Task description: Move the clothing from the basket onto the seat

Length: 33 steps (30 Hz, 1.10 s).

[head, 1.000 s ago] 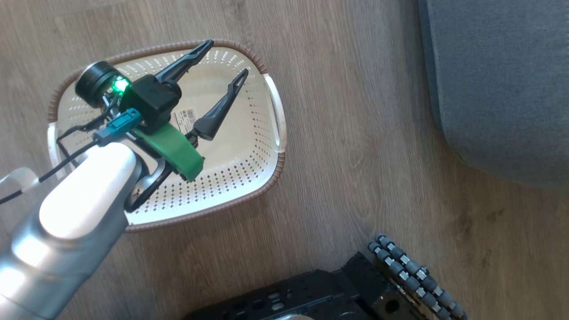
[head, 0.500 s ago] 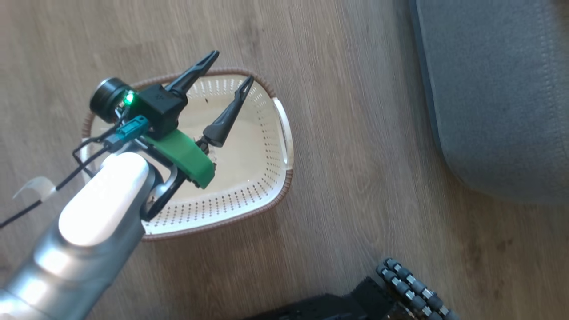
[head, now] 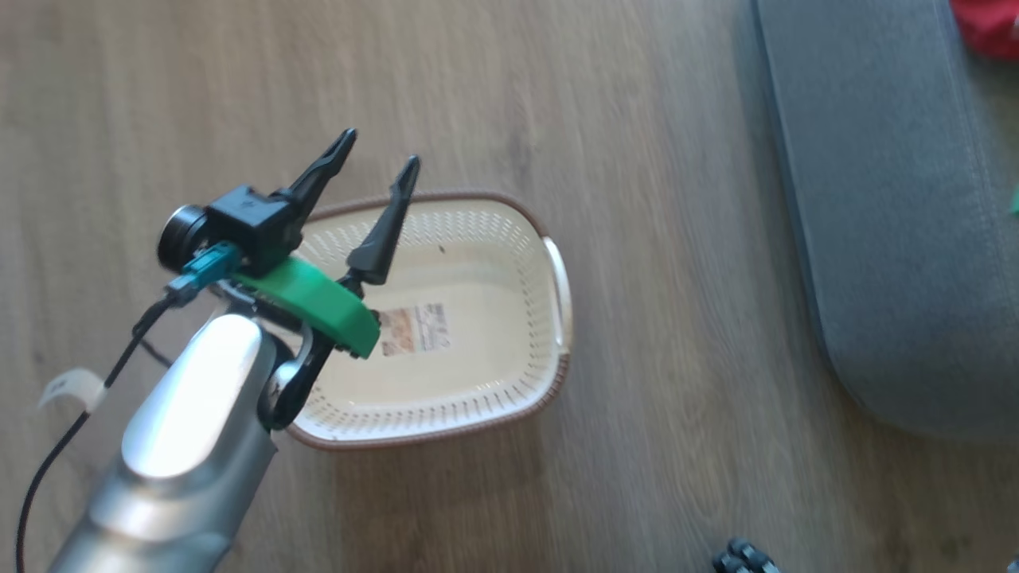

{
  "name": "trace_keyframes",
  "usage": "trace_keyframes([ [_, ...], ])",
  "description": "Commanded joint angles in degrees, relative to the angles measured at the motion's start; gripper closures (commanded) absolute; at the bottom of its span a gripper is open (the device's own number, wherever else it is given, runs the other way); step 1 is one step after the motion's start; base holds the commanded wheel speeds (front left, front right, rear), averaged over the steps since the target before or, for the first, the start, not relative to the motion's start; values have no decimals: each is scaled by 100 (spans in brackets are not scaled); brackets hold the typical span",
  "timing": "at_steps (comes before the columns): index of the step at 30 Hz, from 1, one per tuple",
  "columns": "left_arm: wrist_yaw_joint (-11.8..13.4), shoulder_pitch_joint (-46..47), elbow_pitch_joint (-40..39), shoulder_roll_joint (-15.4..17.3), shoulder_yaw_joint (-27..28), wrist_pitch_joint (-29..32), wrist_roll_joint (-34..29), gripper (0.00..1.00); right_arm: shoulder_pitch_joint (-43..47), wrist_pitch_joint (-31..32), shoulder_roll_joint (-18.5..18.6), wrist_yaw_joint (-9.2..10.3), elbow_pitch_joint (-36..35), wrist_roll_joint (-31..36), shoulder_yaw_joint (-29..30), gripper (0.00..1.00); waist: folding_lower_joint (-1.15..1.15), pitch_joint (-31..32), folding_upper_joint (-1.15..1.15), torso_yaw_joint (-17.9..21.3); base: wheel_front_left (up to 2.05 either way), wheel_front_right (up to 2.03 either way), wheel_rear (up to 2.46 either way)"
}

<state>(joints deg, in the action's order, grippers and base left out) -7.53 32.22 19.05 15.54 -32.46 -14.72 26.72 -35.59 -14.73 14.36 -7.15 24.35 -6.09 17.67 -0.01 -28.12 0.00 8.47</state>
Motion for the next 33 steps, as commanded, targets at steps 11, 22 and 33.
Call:
trace_keyframes([
  [11, 5, -596, -25, -345, 1466, -28, -359, 0, 722, -27, -514, -34, -999, -13, -1172, 0, 1, 1004, 0, -869, 0, 0, 0],
  [22, 5, -1176, -19, -643, 2524, -28, -890, 0, 1056, -27, -675, -34, -786, -361, -1916, 0, 1, 1587, 0, -1181, 0, 0, 0],
  [33, 5, -1738, -176, -786, 3098, -28, -1129, 0, 1778, -27, -840, -34, -656, -458, -2063, 0, 1, 1906, 0, -1194, 0, 0, 0],
])
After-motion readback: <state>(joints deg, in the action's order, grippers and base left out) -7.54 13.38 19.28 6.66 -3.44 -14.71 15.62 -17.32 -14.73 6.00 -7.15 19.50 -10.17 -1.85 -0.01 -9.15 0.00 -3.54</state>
